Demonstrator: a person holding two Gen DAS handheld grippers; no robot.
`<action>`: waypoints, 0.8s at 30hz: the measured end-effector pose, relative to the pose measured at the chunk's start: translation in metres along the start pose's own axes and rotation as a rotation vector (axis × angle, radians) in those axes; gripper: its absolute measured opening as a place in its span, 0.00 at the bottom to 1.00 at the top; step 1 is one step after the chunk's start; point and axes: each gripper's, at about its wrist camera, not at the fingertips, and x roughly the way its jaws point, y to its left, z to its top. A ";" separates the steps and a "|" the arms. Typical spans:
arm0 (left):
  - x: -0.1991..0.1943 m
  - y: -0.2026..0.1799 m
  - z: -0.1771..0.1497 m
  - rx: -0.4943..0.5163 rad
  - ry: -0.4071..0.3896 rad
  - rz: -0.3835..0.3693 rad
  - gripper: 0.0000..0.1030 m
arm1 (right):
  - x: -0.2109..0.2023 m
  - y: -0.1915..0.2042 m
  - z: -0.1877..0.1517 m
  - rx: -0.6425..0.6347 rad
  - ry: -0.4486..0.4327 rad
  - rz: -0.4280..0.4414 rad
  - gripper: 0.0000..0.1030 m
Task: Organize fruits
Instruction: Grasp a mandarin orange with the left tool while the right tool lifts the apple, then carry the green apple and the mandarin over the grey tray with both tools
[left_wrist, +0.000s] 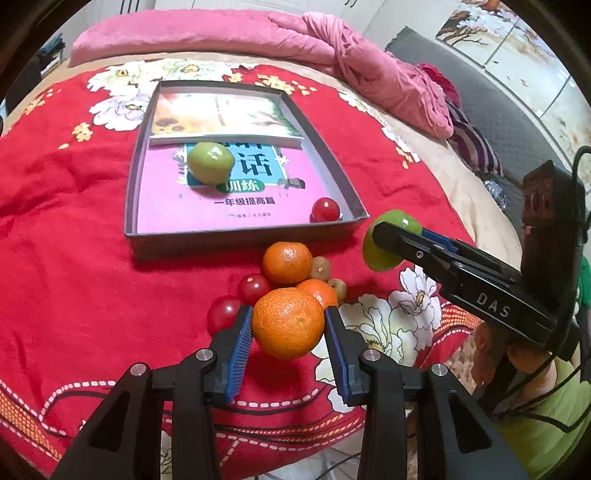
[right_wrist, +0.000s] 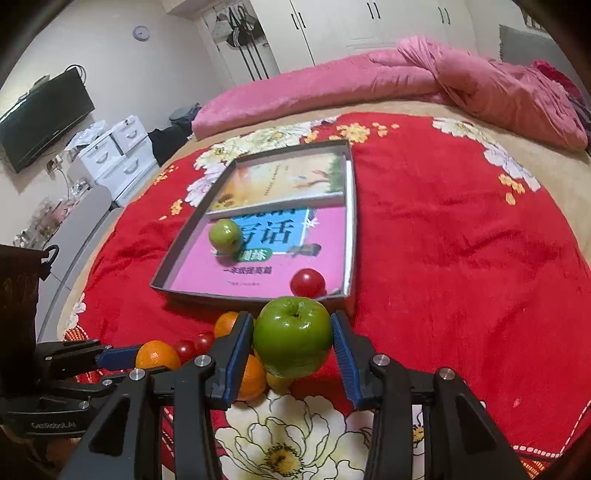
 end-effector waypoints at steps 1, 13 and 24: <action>-0.001 0.000 0.000 0.000 -0.002 0.001 0.39 | -0.001 0.002 0.000 -0.002 -0.004 0.002 0.42; -0.020 0.007 0.008 -0.020 -0.058 0.027 0.39 | -0.016 0.018 0.008 -0.041 -0.049 0.024 0.42; -0.031 0.013 0.016 -0.038 -0.083 0.030 0.39 | -0.023 0.029 0.017 -0.063 -0.080 0.040 0.42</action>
